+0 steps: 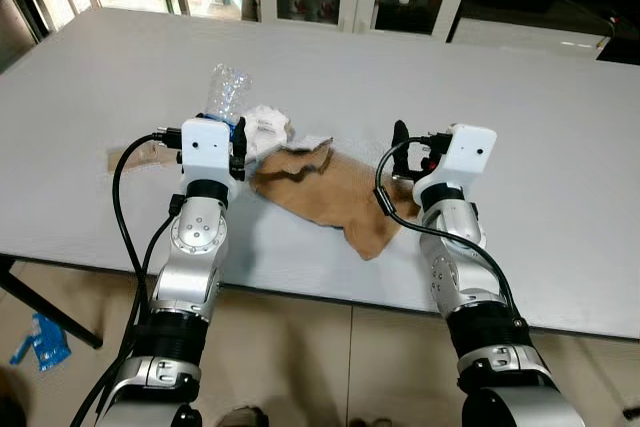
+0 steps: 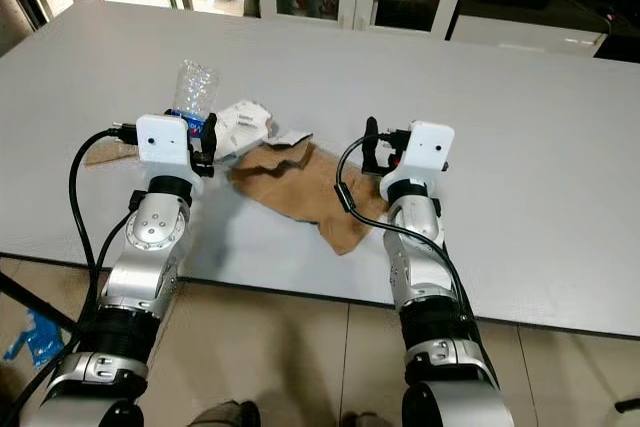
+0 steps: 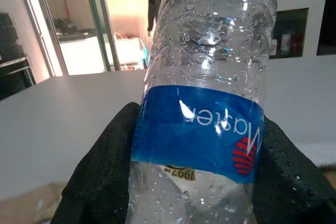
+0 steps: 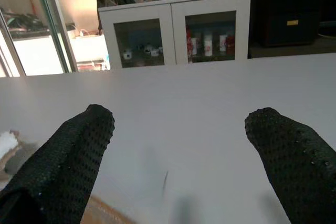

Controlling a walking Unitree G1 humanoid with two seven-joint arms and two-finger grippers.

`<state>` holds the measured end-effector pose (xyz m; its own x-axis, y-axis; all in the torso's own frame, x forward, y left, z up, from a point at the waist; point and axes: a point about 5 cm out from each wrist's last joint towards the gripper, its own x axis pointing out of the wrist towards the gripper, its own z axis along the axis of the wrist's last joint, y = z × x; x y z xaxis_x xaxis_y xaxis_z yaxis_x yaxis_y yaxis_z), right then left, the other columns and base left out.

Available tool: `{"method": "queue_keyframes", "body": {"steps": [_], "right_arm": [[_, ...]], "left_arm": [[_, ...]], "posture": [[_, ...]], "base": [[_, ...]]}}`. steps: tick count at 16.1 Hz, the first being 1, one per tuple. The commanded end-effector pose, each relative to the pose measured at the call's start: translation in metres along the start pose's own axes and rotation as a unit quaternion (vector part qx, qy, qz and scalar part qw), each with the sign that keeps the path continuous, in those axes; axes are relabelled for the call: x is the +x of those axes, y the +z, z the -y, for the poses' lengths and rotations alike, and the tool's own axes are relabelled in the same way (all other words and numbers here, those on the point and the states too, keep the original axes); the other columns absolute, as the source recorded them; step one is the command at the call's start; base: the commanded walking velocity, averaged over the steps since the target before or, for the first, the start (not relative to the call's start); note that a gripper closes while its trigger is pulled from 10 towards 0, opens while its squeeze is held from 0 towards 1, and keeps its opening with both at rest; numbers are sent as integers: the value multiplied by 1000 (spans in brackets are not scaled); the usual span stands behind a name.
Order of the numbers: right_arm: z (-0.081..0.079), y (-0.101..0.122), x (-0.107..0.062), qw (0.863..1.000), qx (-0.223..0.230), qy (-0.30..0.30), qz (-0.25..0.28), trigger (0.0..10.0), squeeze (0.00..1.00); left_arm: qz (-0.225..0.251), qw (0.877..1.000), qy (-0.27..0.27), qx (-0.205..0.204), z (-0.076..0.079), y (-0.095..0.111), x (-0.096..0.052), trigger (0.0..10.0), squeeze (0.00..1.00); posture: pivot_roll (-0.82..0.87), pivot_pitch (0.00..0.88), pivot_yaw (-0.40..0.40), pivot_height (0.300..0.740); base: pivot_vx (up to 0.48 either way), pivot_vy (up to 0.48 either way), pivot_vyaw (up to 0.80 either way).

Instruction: Picking trash to rubbish bin

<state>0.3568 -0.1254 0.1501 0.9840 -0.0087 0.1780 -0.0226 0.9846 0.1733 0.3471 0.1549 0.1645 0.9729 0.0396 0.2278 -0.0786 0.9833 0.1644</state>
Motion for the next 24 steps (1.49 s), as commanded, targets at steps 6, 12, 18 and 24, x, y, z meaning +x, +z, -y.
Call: {"method": "queue_keyframes", "body": {"steps": [6, 12, 18, 24], "right_arm": [[0, -1, 0, 1000, 0, -1, -2, 10000, 0], [-1, -3, -1, 1000, 1, 0, -5, 10000, 0], [-1, -5, -2, 1000, 2, 0, -10, 10000, 0], [-1, -5, -2, 1000, 3, -1, -11, 10000, 0]], "left_arm": [[5, 1000, 4, -3, 1, 2, 0, 10000, 0], [3, 1000, 3, -3, 1, 0, -1, 10000, 0], [1, 1000, 3, -3, 1, -1, -1, 10000, 0], [1, 1000, 2, -4, 1, -1, -1, 10000, 0]], "posture": [[8, 64, -46, 740], [8, 67, -46, 740], [9, 71, -44, 740], [8, 71, -43, 740]], "base": [[0, 0, 0], [0, 0, 0], [-49, 0, 0], [-152, 0, 0]]}}
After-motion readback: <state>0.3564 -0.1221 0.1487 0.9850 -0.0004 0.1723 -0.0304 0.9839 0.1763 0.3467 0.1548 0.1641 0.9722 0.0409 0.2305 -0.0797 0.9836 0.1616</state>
